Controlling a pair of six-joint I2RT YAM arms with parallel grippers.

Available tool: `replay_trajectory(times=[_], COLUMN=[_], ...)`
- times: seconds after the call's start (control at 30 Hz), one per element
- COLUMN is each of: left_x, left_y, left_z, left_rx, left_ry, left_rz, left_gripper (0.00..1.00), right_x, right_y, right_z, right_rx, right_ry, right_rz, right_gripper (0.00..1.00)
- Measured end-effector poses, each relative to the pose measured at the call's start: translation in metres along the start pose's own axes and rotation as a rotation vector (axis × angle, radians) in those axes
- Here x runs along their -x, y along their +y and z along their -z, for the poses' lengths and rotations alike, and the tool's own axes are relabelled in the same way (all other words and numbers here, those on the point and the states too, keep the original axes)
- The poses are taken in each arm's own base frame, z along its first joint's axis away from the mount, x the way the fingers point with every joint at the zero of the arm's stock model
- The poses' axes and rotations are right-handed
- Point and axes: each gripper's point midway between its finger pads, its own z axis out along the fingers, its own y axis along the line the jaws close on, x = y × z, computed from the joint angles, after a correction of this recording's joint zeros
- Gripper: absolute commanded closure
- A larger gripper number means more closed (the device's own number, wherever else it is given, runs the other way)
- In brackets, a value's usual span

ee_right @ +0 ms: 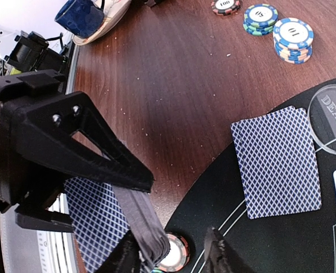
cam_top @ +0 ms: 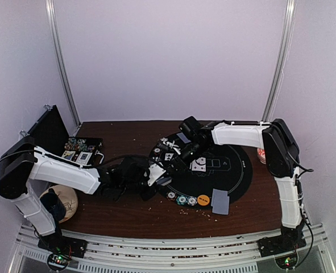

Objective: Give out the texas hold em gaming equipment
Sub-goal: Pick up the poker card from the face-down deck piles.

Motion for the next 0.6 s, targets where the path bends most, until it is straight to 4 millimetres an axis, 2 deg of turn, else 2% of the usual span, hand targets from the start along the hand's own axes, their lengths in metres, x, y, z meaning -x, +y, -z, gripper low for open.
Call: replay_trajectory(times=[0.2,0.47,0.57,0.6], left_x=[0.000,0.001,0.002,0.002], left_y=[0.001,0.001,0.000,0.000], left_z=[0.000,0.000,0.000,0.000], left_rx=[0.004,0.005,0.000,-0.003], left_ry=[0.002,-0.006,-0.008,-0.009], left_rz=[0.000,0.002,0.002,0.002], left_gripper=[0.77,0.77,0.77,0.77], right_x=[0.000,0.005,0.008,0.009], right_y=[0.000,0.006,0.009,0.010], right_z=[0.005,0.018,0.025,0.027], right_rx=[-0.018,-0.014,-0.008,-0.003], right_ry=[0.009,0.037,0.047,0.050], right_rz=[0.030,0.073,0.102,0.109], right_gripper=[0.68,0.88,1.00,1.00])
